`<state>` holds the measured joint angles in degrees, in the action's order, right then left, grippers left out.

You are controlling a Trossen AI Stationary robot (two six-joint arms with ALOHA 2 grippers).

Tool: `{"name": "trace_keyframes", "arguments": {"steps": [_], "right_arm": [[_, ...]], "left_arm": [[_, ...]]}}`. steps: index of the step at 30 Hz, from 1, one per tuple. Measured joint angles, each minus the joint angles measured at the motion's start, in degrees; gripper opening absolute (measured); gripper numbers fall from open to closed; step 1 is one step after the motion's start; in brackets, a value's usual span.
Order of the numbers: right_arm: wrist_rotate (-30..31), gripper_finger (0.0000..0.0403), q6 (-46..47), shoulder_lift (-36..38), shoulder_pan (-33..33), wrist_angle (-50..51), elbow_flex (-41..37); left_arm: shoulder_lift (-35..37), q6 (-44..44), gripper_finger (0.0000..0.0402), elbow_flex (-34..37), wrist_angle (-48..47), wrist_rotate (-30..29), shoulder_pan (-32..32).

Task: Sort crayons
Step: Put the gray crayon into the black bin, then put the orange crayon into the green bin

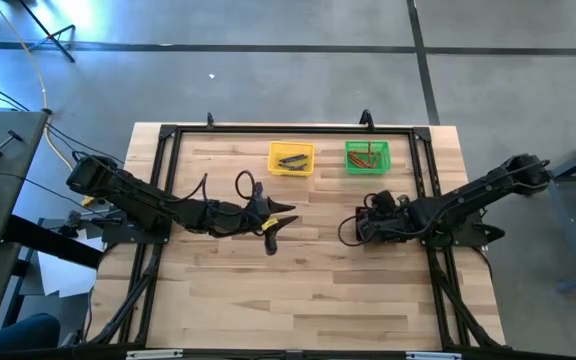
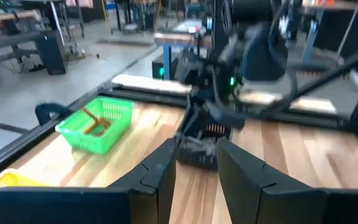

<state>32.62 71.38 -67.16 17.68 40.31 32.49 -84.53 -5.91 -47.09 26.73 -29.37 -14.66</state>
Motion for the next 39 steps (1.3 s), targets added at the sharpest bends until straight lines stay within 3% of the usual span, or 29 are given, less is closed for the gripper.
{"name": "trace_keyframes", "arguments": {"steps": [9, 14, 21, 31, 39], "right_arm": [[0.28, 0.0109, -7.30, 0.13, 2.05, 1.55, 7.83], [4.99, 0.0109, -21.95, 0.15, 5.59, -6.43, 13.62], [5.51, 0.0110, -40.82, 0.17, 8.39, -18.47, 15.06], [5.70, 0.0110, -47.96, 0.17, 5.69, -17.83, 15.06], [5.66, 0.0110, -52.38, 0.17, 1.37, -17.83, 15.06]], "left_arm": [[0.00, -5.40, 0.0103, 0.00, -10.86, 1.36, 0.38], [0.00, -12.48, 0.0103, 0.00, -21.17, 1.69, 1.01], [0.00, -31.71, 0.0103, 0.00, -40.48, 2.21, 2.56], [0.00, -55.21, 0.0103, 0.00, -65.88, 11.22, 1.99], [0.00, -65.85, 0.0103, 0.62, -74.60, 12.60, 0.25]]}}
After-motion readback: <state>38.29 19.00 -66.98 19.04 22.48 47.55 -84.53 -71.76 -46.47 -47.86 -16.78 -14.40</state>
